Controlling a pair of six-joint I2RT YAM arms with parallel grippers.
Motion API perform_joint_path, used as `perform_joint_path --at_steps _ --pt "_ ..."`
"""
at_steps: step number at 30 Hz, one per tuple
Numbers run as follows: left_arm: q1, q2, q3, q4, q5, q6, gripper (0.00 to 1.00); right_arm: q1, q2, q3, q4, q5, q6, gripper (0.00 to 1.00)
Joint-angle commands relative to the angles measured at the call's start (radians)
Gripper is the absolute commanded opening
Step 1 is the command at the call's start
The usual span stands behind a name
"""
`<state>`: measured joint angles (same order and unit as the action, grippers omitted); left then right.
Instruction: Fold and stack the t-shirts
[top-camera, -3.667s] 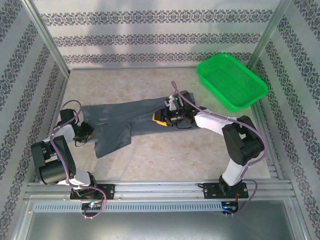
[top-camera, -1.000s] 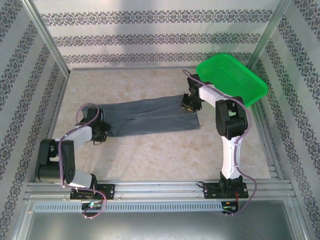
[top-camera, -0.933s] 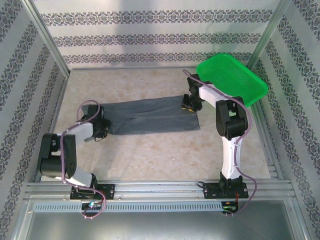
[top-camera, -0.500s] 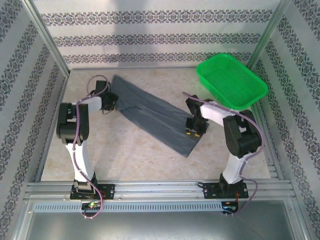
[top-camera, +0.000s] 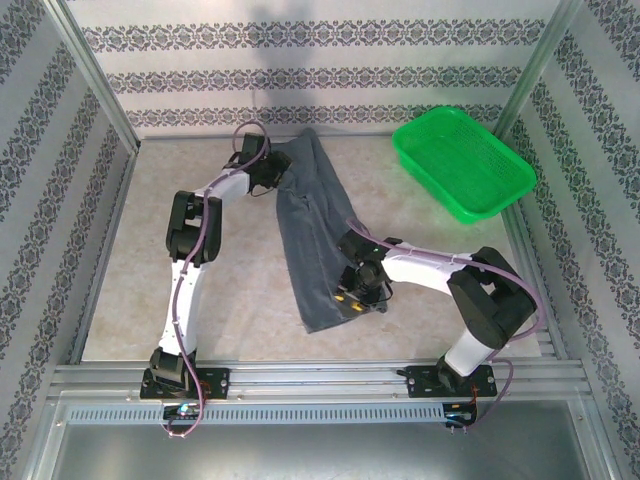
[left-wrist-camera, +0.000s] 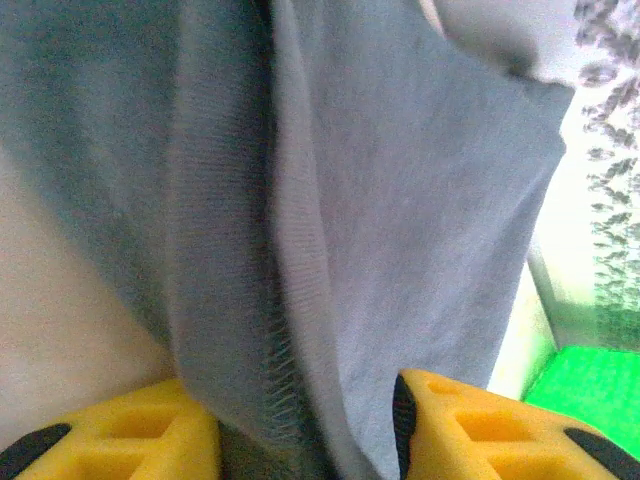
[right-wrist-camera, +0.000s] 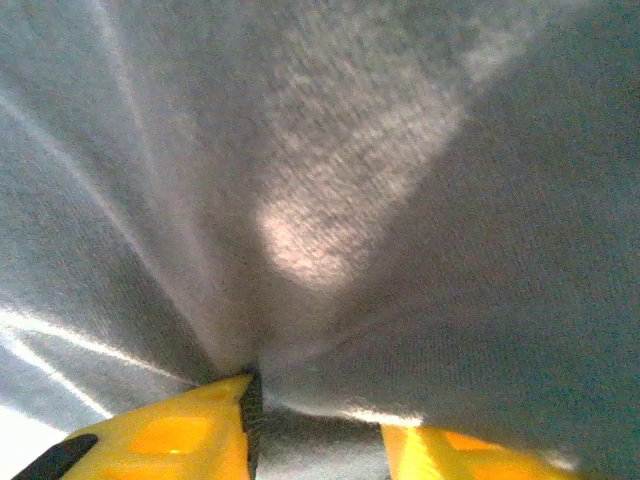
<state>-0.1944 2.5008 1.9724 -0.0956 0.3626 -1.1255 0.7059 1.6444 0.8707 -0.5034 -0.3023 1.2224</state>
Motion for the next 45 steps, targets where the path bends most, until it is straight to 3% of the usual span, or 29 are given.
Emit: perform_joint_path --at_steps 1,3,9,15,22,26,30,31,35,40,43,45 --pt "-0.033 0.011 0.030 -0.089 0.028 0.092 0.49 0.021 -0.001 -0.036 0.069 -0.038 0.125 0.43" --pt "-0.030 -0.069 -0.008 -0.158 -0.030 0.162 0.54 0.006 -0.069 -0.019 -0.021 0.014 0.091 0.48" --pt "-0.004 -0.461 -0.475 -0.101 -0.158 0.161 0.67 -0.101 -0.304 -0.086 -0.163 0.129 -0.110 0.53" --pt "-0.039 -0.782 -0.861 -0.141 -0.039 0.109 0.65 -0.211 -0.381 -0.164 -0.285 0.134 -0.388 0.56" --pt "-0.189 -1.044 -1.174 -0.227 0.112 0.065 0.61 -0.208 -0.230 -0.156 -0.197 0.045 -0.494 0.53" --pt "-0.300 -1.126 -1.274 -0.281 0.152 0.003 0.60 -0.194 -0.181 -0.134 -0.145 0.036 -0.473 0.40" --pt "-0.408 -1.184 -1.364 -0.275 0.150 -0.134 0.59 -0.172 -0.164 -0.163 -0.091 0.006 -0.416 0.06" --pt "-0.439 -1.197 -1.388 -0.244 0.142 -0.182 0.59 -0.152 -0.169 -0.169 -0.084 0.003 -0.397 0.01" --pt "-0.543 -1.179 -1.443 -0.079 0.103 -0.325 0.61 -0.057 -0.208 -0.185 -0.076 0.005 -0.312 0.00" --pt "-0.604 -1.074 -1.445 0.022 0.088 -0.376 0.57 -0.006 -0.245 -0.207 -0.062 0.012 -0.241 0.00" --pt "-0.609 -1.019 -1.440 0.077 0.087 -0.392 0.45 0.018 -0.248 -0.203 -0.062 0.005 -0.227 0.00" --pt "-0.609 -1.014 -1.416 0.022 0.064 -0.368 0.24 0.031 -0.251 -0.202 -0.066 0.004 -0.221 0.00"
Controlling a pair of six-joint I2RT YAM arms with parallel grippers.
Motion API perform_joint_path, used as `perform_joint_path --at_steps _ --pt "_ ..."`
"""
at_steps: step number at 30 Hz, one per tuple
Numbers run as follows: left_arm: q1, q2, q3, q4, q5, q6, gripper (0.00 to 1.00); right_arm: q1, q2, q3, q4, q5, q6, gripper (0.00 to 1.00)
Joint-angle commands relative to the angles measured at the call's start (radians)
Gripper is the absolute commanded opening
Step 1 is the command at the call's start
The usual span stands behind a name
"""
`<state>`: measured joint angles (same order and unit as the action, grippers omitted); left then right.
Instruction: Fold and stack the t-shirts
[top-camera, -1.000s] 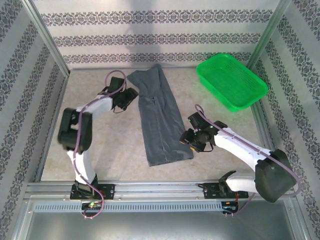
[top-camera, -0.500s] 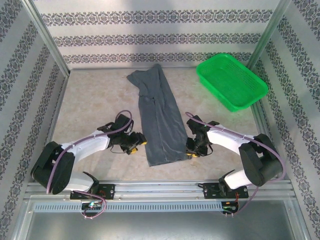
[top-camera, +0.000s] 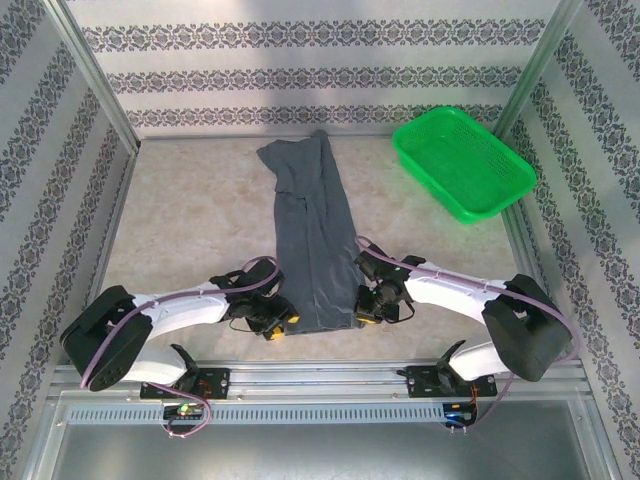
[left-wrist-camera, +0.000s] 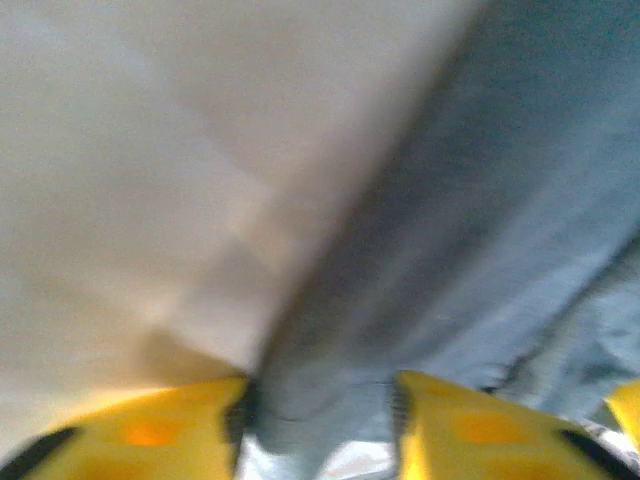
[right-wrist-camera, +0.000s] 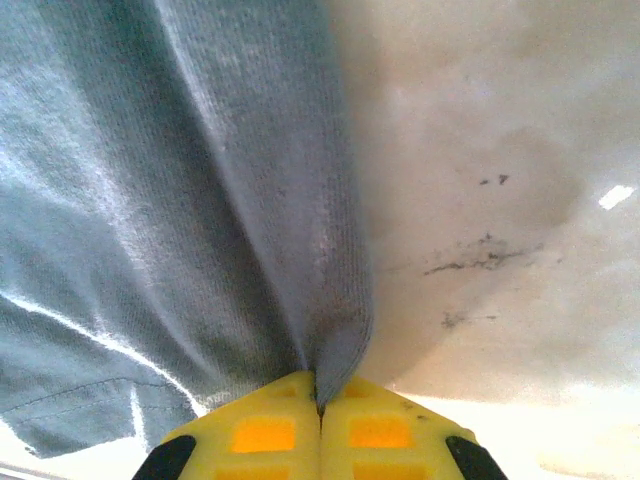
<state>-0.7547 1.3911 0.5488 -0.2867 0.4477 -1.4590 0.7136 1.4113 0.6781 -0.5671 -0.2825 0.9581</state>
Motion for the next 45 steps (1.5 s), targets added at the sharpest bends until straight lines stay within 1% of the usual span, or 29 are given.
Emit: perform_joint_path --at_steps 1,2,3,5,7,9,10,11,14,18,22,24,27,30,34,37,40,43,45 --pt "-0.049 0.077 0.025 0.143 -0.049 -0.012 0.12 0.030 -0.022 -0.008 -0.002 -0.017 0.046 0.00" --pt "-0.048 0.044 0.035 0.073 -0.077 0.006 0.02 0.035 -0.026 -0.003 -0.003 -0.019 0.048 0.00" --pt "-0.048 0.002 0.037 0.003 -0.113 0.014 0.00 0.040 -0.028 0.004 -0.004 -0.022 0.048 0.00" --pt "-0.043 -0.133 0.028 -0.135 -0.196 0.013 0.00 0.052 -0.022 0.029 0.002 -0.034 0.051 0.00" --pt "-0.041 -0.271 0.006 -0.240 -0.254 -0.010 0.00 0.066 -0.008 0.060 0.005 -0.045 0.060 0.00" --pt "-0.041 -0.385 -0.033 -0.290 -0.260 -0.045 0.00 0.087 0.009 0.093 0.003 -0.057 0.077 0.00" --pt "-0.041 -0.413 -0.046 -0.303 -0.254 -0.058 0.00 0.095 0.014 0.101 0.003 -0.063 0.085 0.00" --pt "-0.041 -0.473 -0.077 -0.316 -0.231 -0.084 0.00 0.108 0.020 0.113 0.001 -0.076 0.099 0.00" --pt "-0.046 -0.553 -0.124 -0.324 -0.186 -0.100 0.00 0.141 0.026 0.120 -0.014 -0.101 0.124 0.00" --pt "-0.053 -0.545 -0.135 -0.297 -0.127 -0.055 0.00 0.164 0.005 0.089 -0.042 -0.099 0.153 0.00" --pt "-0.078 -0.440 -0.104 -0.242 -0.084 0.030 0.00 0.159 -0.046 0.043 -0.064 -0.059 0.175 0.00" --pt "-0.080 -0.394 -0.073 -0.253 -0.102 0.087 0.00 0.156 -0.061 0.038 -0.060 -0.054 0.182 0.00" --pt "-0.080 -0.389 -0.055 -0.248 -0.150 0.097 0.00 0.157 -0.070 0.058 -0.079 -0.044 0.184 0.00" --pt "-0.080 -0.443 -0.009 -0.296 -0.236 0.093 0.00 0.148 -0.100 0.086 -0.105 -0.016 0.195 0.00" --pt "-0.078 -0.493 0.077 -0.335 -0.377 0.119 0.00 0.095 -0.134 0.134 -0.142 0.020 0.203 0.00" --pt "-0.064 -0.473 0.115 -0.294 -0.442 0.132 0.00 0.029 -0.128 0.191 -0.137 0.029 0.180 0.00" --pt "0.010 -0.433 0.141 -0.241 -0.452 0.145 0.00 -0.040 -0.059 0.301 -0.144 0.022 0.116 0.00" --pt "0.124 -0.382 0.172 -0.156 -0.420 0.180 0.00 -0.095 0.041 0.426 -0.148 0.012 0.054 0.00" --pt "0.208 -0.319 0.198 -0.076 -0.376 0.223 0.00 -0.124 0.117 0.511 -0.142 0.011 0.016 0.00"
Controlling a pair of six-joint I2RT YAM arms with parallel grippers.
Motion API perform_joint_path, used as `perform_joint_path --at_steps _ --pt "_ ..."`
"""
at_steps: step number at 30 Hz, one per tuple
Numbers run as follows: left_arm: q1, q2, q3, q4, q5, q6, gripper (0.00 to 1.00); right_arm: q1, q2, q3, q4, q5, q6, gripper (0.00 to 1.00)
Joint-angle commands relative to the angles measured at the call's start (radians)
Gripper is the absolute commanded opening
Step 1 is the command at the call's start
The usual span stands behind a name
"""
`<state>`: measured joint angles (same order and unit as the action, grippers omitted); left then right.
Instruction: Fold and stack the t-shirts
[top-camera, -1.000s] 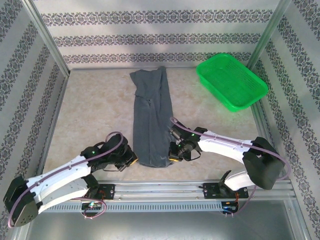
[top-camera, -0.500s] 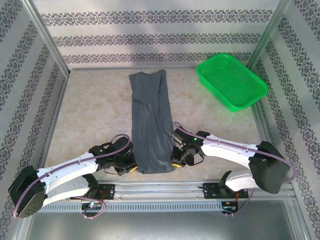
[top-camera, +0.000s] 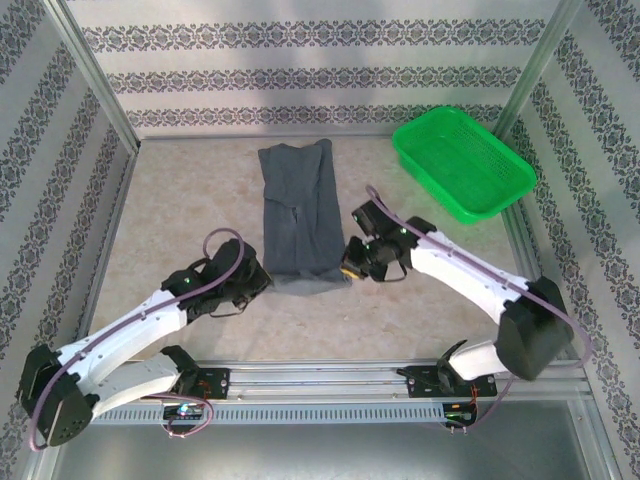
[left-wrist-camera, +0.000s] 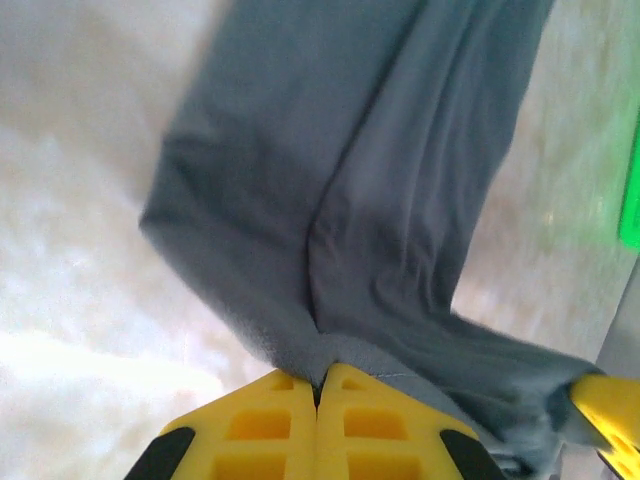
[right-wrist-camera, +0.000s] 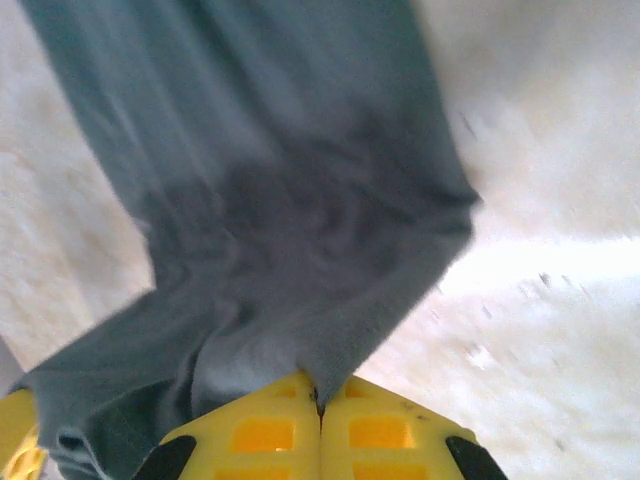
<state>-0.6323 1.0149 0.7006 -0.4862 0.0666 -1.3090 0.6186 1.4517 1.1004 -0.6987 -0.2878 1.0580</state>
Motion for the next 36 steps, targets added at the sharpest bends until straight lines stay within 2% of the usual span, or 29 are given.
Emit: perform_joint_path --at_steps 1,6,14,15,17,18,19,20,21,23,26,30,33,36 --pt "0.120 0.091 0.060 0.157 0.028 0.091 0.00 -0.041 0.112 0.125 -0.008 0.011 -0.096 0.00" --pt "0.272 0.302 0.175 0.275 0.137 0.187 0.00 -0.113 0.304 0.317 -0.002 -0.007 -0.146 0.00" --pt "0.381 0.634 0.388 0.353 0.250 0.284 0.00 -0.181 0.608 0.617 -0.046 -0.019 -0.204 0.00" --pt "0.392 0.671 0.412 0.360 0.259 0.291 0.00 -0.189 0.641 0.646 -0.049 -0.031 -0.213 0.03" --pt "0.405 0.718 0.447 0.373 0.272 0.305 0.08 -0.200 0.680 0.695 -0.032 -0.067 -0.253 0.30" --pt "0.409 0.730 0.463 0.361 0.274 0.310 0.12 -0.203 0.695 0.720 -0.039 -0.074 -0.286 0.40" --pt "0.411 0.730 0.468 0.350 0.266 0.313 0.17 -0.204 0.697 0.741 -0.046 -0.075 -0.313 0.46" --pt "0.409 0.719 0.467 0.322 0.250 0.316 0.30 -0.204 0.684 0.748 -0.050 -0.060 -0.344 0.51" --pt "0.408 0.699 0.454 0.300 0.238 0.315 0.46 -0.207 0.660 0.737 -0.048 -0.047 -0.365 0.55" --pt "0.399 0.631 0.386 0.292 0.219 0.303 0.62 -0.219 0.600 0.685 -0.032 -0.038 -0.386 0.58" --pt "0.362 0.498 0.247 0.283 0.206 0.260 0.62 -0.226 0.478 0.542 -0.022 -0.012 -0.378 0.59" --pt "0.301 0.374 0.046 0.314 0.245 0.096 0.53 -0.213 0.306 0.224 0.101 -0.060 -0.272 0.58" --pt "0.268 0.353 -0.053 0.396 0.253 -0.024 0.52 -0.188 0.217 0.027 0.219 -0.084 -0.187 0.57" --pt "0.256 0.402 -0.064 0.436 0.248 -0.078 0.53 -0.172 0.208 -0.057 0.280 -0.101 -0.141 0.57"
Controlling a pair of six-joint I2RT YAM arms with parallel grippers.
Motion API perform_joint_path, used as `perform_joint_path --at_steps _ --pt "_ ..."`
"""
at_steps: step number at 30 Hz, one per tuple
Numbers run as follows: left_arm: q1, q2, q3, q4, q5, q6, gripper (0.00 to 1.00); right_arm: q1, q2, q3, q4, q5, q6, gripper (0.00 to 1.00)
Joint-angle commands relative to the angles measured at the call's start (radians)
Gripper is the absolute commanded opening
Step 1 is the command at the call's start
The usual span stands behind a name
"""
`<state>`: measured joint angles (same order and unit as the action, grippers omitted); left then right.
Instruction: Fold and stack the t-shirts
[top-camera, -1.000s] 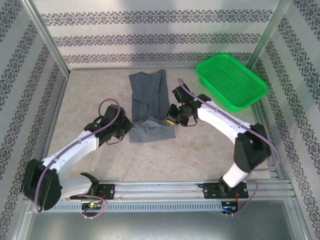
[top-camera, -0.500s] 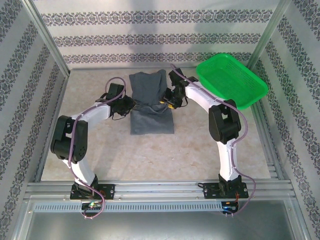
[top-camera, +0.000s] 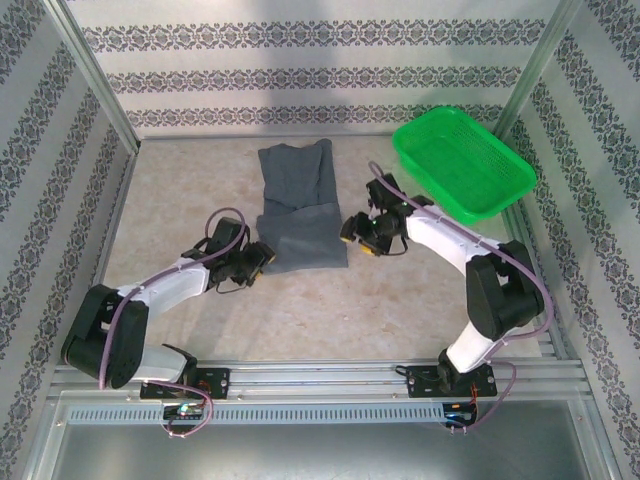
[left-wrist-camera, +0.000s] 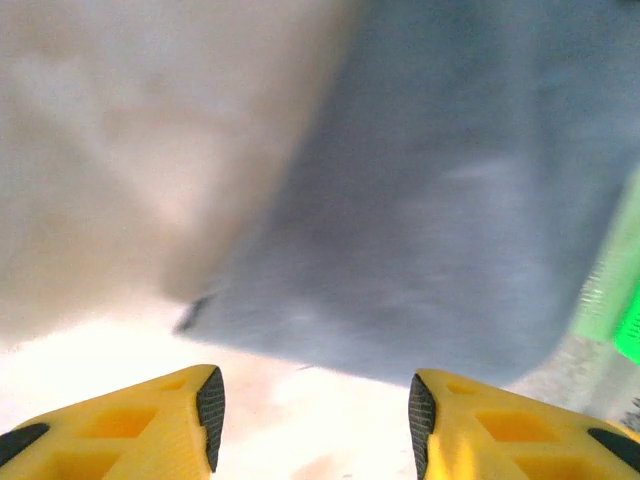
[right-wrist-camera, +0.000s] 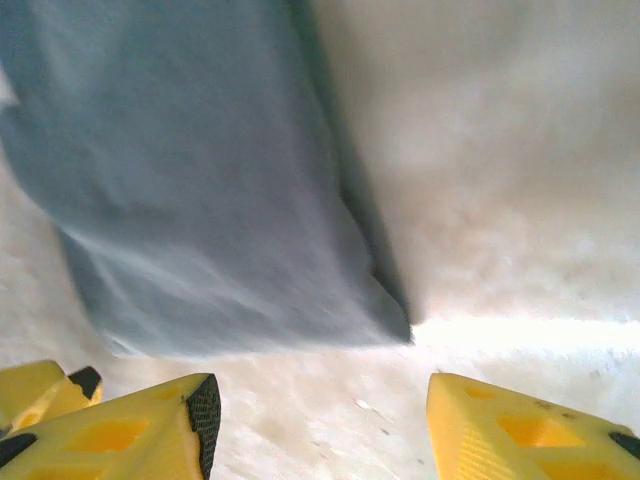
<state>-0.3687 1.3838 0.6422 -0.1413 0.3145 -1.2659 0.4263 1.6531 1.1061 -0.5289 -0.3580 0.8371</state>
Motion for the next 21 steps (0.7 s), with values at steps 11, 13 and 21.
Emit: perform_joint_path --at_steps 11,13,21 --pt "-0.009 0.258 0.077 0.205 0.025 -0.140 0.33 0.065 0.226 0.047 0.105 -0.041 0.096 0.44" --pt "-0.007 0.264 0.100 0.219 0.008 -0.131 0.20 0.063 0.256 0.085 0.103 -0.042 0.097 0.33" --pt "0.002 0.139 0.253 -0.056 -0.070 0.067 0.00 0.052 0.229 0.161 0.062 -0.024 0.085 0.00"
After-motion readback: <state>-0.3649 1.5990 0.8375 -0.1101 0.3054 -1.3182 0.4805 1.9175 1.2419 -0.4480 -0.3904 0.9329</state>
